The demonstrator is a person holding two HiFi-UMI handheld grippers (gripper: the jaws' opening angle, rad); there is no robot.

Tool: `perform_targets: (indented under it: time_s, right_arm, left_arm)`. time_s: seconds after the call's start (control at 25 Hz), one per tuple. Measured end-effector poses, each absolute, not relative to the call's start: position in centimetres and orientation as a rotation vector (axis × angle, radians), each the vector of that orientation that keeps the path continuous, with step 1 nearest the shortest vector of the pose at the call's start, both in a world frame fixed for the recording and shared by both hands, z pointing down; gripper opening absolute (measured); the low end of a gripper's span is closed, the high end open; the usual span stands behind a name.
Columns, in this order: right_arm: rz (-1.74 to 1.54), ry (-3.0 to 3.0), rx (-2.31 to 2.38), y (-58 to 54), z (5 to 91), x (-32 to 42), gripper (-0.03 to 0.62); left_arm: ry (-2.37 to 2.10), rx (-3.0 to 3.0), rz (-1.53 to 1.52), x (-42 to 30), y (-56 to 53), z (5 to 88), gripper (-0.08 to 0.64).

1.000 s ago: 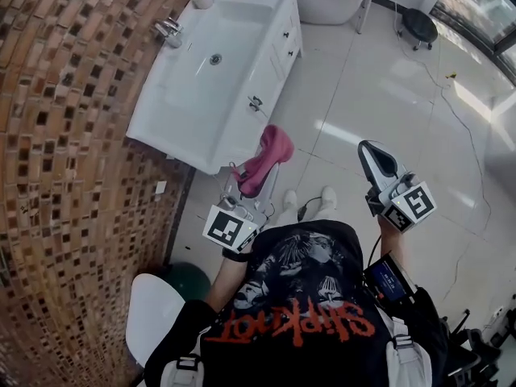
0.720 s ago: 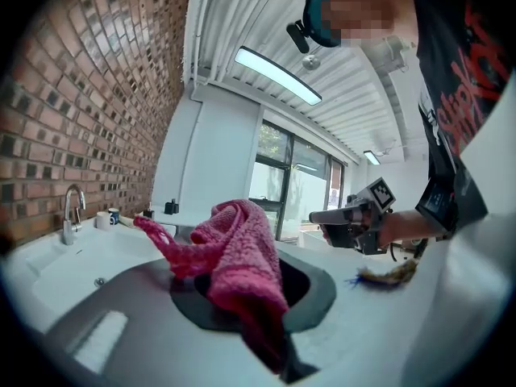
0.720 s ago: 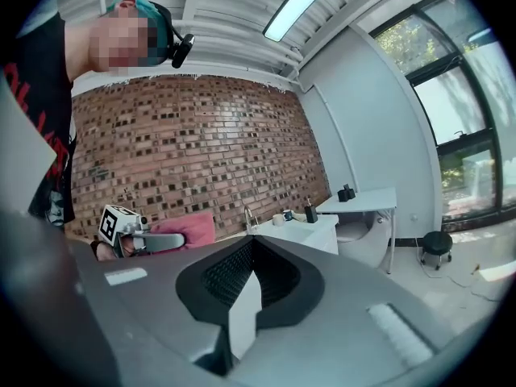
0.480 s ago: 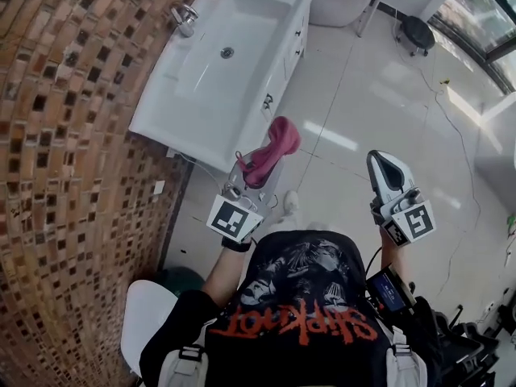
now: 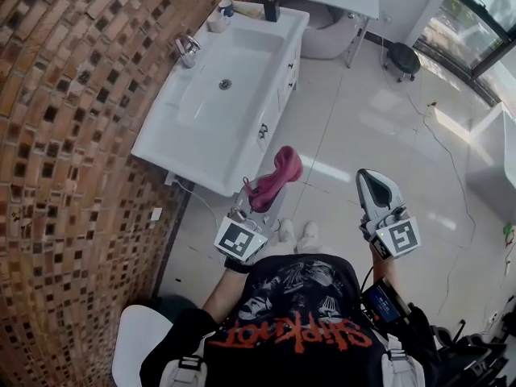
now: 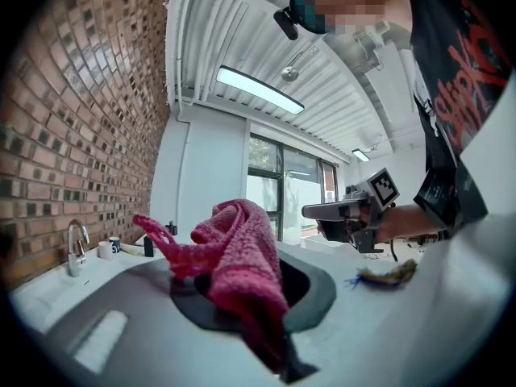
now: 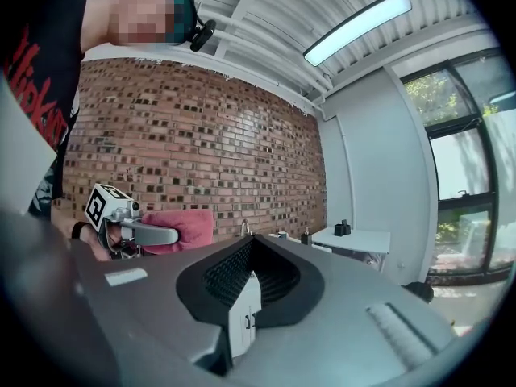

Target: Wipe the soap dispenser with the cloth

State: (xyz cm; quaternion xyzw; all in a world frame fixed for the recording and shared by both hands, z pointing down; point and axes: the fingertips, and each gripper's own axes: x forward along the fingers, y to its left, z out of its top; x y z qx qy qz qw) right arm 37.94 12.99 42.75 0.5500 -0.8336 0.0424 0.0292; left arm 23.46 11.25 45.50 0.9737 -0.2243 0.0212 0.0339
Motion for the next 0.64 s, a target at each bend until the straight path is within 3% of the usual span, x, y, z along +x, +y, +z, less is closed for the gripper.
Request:
perform_targets:
  time_s: [0.64]
  right_arm:
    - [0.108,-2.634,1.658,16.0,41.1,39.0,0.0]
  left_arm:
    - [-0.756,2.95,0.047,25.0,14.2,44.2,0.052]
